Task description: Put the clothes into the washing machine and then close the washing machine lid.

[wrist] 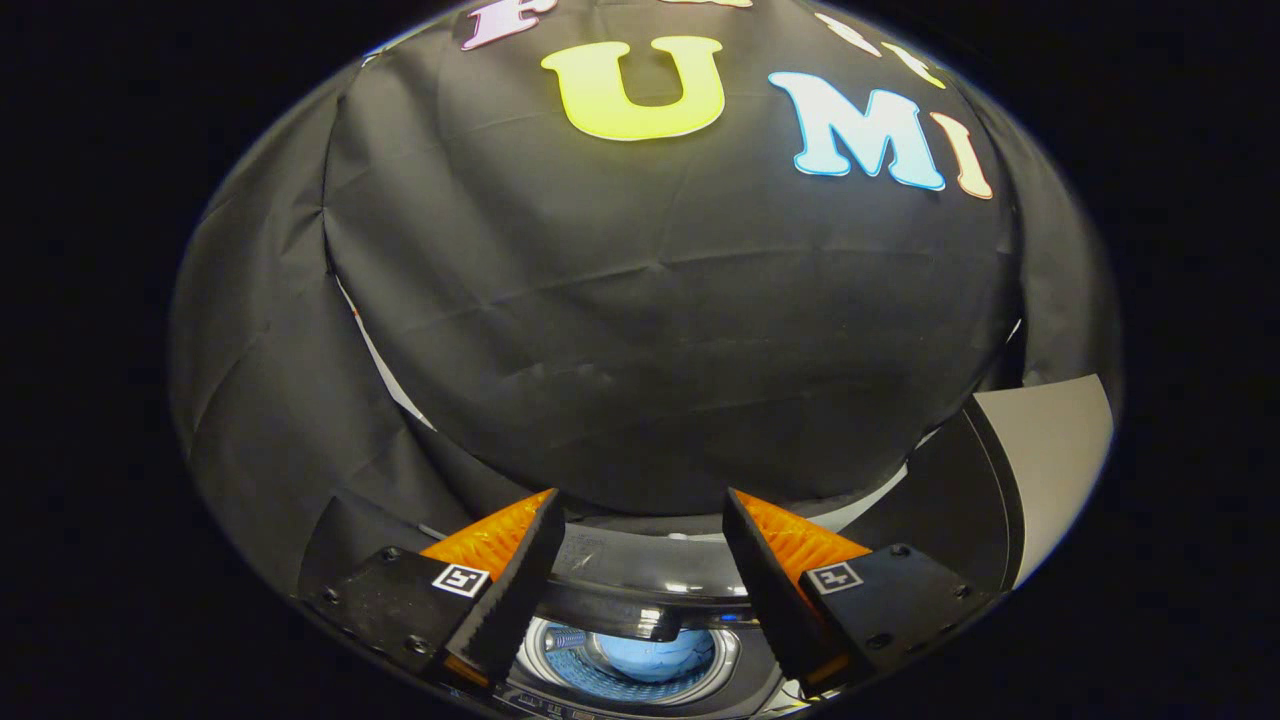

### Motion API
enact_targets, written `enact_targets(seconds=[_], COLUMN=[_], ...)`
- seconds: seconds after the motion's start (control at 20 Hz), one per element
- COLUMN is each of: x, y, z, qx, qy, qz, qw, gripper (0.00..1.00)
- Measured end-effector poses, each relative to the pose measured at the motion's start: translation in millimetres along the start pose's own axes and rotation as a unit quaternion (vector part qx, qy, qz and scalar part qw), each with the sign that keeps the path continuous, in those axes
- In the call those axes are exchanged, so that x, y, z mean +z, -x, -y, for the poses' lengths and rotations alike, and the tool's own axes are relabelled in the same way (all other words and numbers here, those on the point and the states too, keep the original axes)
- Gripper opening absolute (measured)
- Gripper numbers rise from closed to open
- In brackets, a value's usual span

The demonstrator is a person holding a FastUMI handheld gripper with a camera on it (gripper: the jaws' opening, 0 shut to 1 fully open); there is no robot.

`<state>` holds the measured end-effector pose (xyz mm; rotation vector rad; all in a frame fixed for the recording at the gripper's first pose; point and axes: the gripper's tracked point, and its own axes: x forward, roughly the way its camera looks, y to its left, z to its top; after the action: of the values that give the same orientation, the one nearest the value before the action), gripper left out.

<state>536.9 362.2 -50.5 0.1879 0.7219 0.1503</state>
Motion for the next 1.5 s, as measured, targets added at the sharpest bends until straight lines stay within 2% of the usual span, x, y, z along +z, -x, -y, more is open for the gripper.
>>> enact_targets(seconds=[0.65, 0.9, 1.1, 1.2, 1.35, 1.5], x=[-44, -90, -139, -154, -163, -147], y=[31, 53, 66, 75, 91, 132], z=[-5, -12, -16, -16, -16, -8], qx=[0.000, 0.004, 0.012, 0.012, 0.031, 0.069], qy=[-0.005, -0.019, -0.055, -0.050, -0.026, -0.009], qz=[-0.003, -0.017, -0.048, -0.048, -0.040, 0.008], qw=[1.000, 1.000, 0.997, 0.998, 0.998, 0.998], gripper=[0.99, 0.98, 0.95, 0.95, 0.97, 0.99])
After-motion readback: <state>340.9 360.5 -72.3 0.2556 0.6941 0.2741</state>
